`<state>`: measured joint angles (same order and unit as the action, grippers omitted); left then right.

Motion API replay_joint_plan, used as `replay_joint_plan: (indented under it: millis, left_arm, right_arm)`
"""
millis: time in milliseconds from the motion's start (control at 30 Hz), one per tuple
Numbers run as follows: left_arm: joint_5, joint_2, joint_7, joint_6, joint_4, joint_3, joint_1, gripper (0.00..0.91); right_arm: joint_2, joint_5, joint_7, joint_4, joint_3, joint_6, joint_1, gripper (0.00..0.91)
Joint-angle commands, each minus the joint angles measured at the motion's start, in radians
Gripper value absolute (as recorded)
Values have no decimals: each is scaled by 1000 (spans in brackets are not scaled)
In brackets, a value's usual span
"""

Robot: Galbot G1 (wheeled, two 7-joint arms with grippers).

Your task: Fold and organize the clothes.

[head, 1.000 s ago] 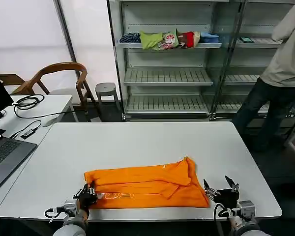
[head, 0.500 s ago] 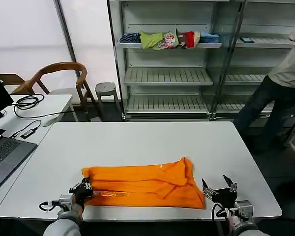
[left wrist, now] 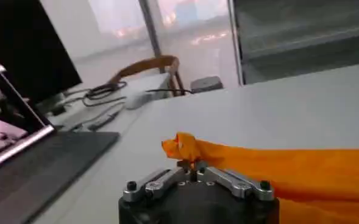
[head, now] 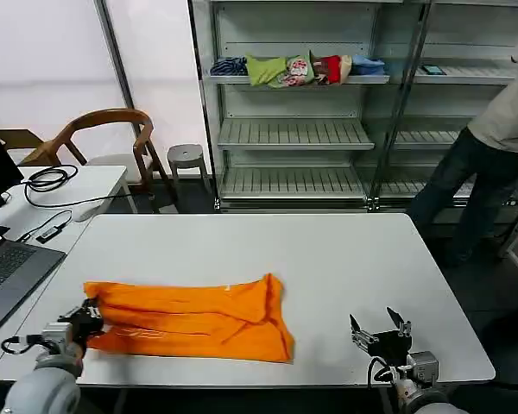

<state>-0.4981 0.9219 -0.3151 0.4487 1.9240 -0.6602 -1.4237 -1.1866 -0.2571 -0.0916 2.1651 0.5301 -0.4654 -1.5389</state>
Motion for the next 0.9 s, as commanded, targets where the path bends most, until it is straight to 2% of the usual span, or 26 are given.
replay_joint_plan:
  millis: [33, 200, 300, 667, 900]
  left_arm:
    - [0, -52, 33, 59, 133, -184, -16, 10]
    - [-121, -2, 3, 97, 293, -75, -35, 20]
    - [-113, 33, -15, 98, 338, 18, -17, 20]
    - [-81, 133, -75, 127, 385, 290, 45, 20]
    - [-70, 186, -93, 127, 356, 402, 96, 20]
  right_arm:
    - [0, 1, 0, 4, 0, 0, 2, 907]
    - [3, -1, 1, 20, 26, 1, -13, 907]
    - [4, -1, 1, 27, 42, 2, -25, 907]
    - [-4, 0, 3, 48, 95, 14, -74, 907]
    - [-15, 6, 3, 52, 100, 14, -82, 907]
